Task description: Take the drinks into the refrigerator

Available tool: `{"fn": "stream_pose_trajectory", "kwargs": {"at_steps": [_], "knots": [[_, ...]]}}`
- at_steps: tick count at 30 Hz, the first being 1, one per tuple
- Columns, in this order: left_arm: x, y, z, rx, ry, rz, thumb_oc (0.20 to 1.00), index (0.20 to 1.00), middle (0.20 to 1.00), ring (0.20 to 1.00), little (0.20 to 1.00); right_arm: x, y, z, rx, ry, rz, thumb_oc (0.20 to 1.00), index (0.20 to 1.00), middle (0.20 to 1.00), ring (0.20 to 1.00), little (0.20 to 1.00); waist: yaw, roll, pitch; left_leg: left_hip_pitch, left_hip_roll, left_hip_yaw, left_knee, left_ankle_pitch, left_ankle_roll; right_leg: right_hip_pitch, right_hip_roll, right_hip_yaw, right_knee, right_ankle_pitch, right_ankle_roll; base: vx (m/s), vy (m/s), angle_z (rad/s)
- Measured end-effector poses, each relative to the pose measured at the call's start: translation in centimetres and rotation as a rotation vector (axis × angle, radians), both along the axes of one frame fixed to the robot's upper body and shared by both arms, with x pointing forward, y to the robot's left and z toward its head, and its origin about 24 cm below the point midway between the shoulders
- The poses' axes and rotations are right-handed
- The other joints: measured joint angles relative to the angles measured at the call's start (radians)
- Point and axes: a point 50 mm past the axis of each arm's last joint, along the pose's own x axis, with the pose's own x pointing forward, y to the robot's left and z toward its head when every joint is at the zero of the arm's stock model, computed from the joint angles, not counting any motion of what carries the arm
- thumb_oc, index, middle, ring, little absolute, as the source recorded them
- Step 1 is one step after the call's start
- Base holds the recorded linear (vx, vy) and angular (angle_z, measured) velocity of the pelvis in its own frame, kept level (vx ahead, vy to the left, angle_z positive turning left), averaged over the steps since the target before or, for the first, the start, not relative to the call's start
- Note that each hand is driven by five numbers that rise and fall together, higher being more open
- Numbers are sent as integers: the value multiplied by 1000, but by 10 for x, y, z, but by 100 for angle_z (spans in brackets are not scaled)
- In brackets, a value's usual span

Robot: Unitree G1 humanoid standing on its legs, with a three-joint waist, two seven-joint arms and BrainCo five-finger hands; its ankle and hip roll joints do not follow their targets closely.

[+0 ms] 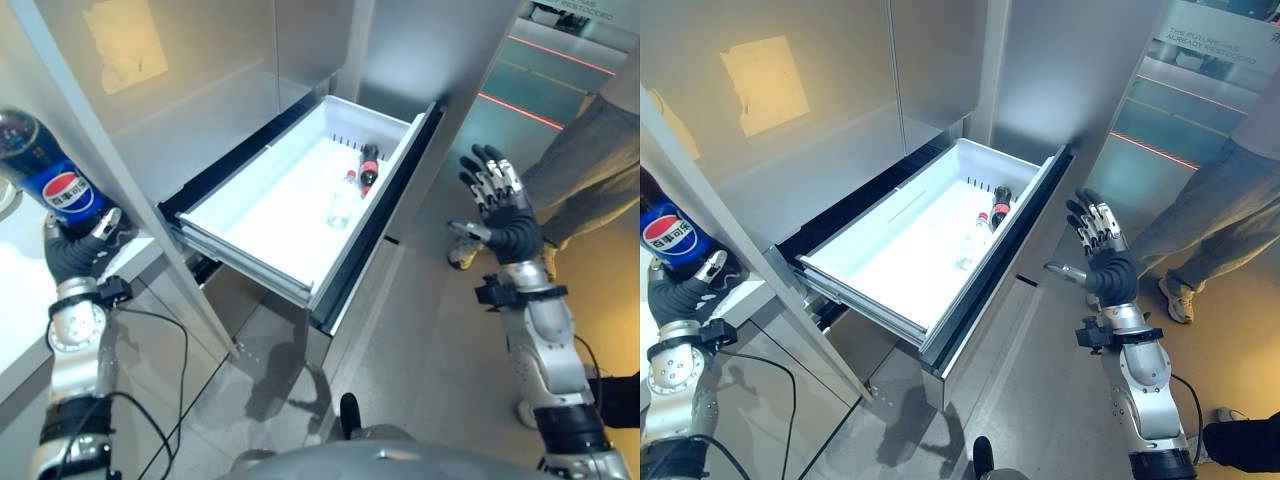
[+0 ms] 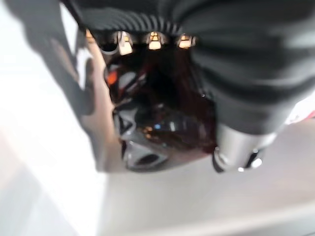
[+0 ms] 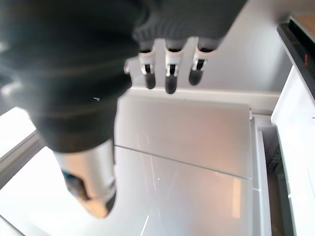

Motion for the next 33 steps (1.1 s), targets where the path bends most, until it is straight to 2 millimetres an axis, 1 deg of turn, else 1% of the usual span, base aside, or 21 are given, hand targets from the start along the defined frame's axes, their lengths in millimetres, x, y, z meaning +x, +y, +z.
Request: {"fn": "stream_pose_trajectory", "kwargs": {"at_steps": [2,5,6,7,10,12,15,16,19,20,21,23,24,26,27,28,30,31,33], "knots": [[-10,-14,-1,-67,-52,-78,200,200,200,200,200,0,0,-1,3,1,-3,1000,1000,1000,1000,1000,2,1,1,0,-1,-3,0,-2,1,0,-2,-3,-4,5,-5,-12,-16,5],[-15,-24,-3,-97,-72,-148,200,200,200,200,200,-1,-1,-1,7,3,-7,1000,1000,1000,1000,1000,5,6,4,0,1,-13,0,-3,2,5,-5,-15,-6,8,-6,-1,-20,10],[-19,-29,-7,-125,-78,-183,200,200,200,200,200,-2,-2,-2,3,4,-13,1000,1000,1000,1000,1000,-1,9,6,0,1,-20,0,-4,3,19,-7,-22,-16,8,-6,-14,-23,15],[-20,-33,-9,-143,-83,-208,200,200,200,200,200,-3,-3,-3,2,8,-19,1000,1000,1000,1000,1000,0,13,9,0,1,-26,0,-6,5,25,-9,-27,-23,4,-1,-14,-23,14],[-25,-42,-11,-182,-98,-279,200,200,200,200,200,-4,-9,-4,1,12,-41,1000,1000,1000,1000,1000,-1,21,14,0,6,-38,-1,-7,8,37,-11,-44,-37,2,-2,-7,-24,13],[-24,-50,-12,-204,-104,-340,200,200,200,200,200,-4,-11,-6,1,23,-51,1000,1000,1000,1000,1000,3,26,17,0,10,-52,0,-7,8,46,-11,-57,-41,2,-4,-5,-28,20],[-22,-63,-7,-204,-118,-429,200,200,200,200,200,-2,-13,-12,0,49,-58,1000,1000,1000,1000,1000,12,29,19,-1,13,-62,0,-6,6,53,-12,-69,-45,1,-5,-5,-26,12],[-21,-68,-5,-193,-125,-474,200,200,200,200,200,-2,-14,-14,-2,56,-56,1000,1000,1000,1000,1000,27,38,25,0,13,-64,0,-4,2,54,-12,-71,-46,6,-11,-10,-35,6],[-19,-81,-1,-171,-122,-571,200,200,200,200,200,-1,-16,-15,-27,74,-49,1000,1000,1000,1000,1000,28,53,35,1,14,-82,0,-4,2,70,-15,-87,-52,7,-11,-8,-26,16],[-18,-88,0,-173,-122,-624,200,200,200,200,200,0,-18,-16,-47,83,-41,1000,1000,1000,1000,1000,29,56,37,1,14,-85,0,-4,2,71,-17,-92,-52,6,-10,-11,-25,12],[-17,-91,0,-172,-119,-644,200,200,200,200,200,0,-19,-16,-54,87,-36,1000,1000,1000,1000,1000,31,56,37,1,14,-86,0,-4,2,72,-17,-93,-52,6,-10,-18,-40,8],[-15,-101,-4,-171,-74,-732,200,200,200,200,200,2,-17,-15,-68,100,12,1000,1000,1000,1000,1000,38,57,37,2,14,-89,0,-4,2,75,-18,-96,-52,5,-10,-24,-52,4],[-15,-103,-5,-157,-48,-766,200,200,200,200,200,3,-16,-15,-66,107,39,1000,1000,1000,1000,1000,46,56,37,3,15,-89,0,-4,2,77,-18,-97,-52,5,-10,-19,-48,0],[-14,-114,-9,-83,74,-920,200,200,200,200,200,8,-11,-16,-84,162,161,1000,1000,1000,1000,1000,47,56,38,13,14,-90,0,-4,3,83,-18,-97,-52,3,-8,-18,-50,1],[-15,-116,-10,-66,103,-957,200,200,200,200,200,9,-10,-17,-86,178,188,1000,1000,1000,1000,1000,48,56,38,16,14,-90,0,-4,3,86,-18,-97,-52,4,-9,-15,-40,1],[-16,-121,-12,-28,159,-1027,200,200,200,200,200,12,-7,-17,-96,211,251,1000,1000,1000,1000,1000,48,54,39,15,15,-90,0,-6,5,88,-18,-97,-52,2,-7,0,0,0],[-19,-126,-13,41,240,-1141,200,200,200,200,200,20,-3,-12,-139,247,335,1000,1000,1000,1000,1000,48,50,40,15,14,-90,0,-7,7,87,-19,-97,-52,1,-5,-13,-36,0],[-20,-128,-13,55,259,-1168,200,200,200,200,200,22,-3,-9,-149,249,351,1000,1000,1000,1000,1000,49,49,41,15,14,-89,-1,-7,7,87,-19,-97,-52,1,-5,0,0,0],[-23,-136,-14,99,320,-1261,200,200,200,200,200,33,7,-1,-154,257,437,1000,1000,1000,1000,1000,47,48,40,17,14,-89,0,-6,6,88,-18,-97,-52,1,-6,-9,-15,-1]]}}
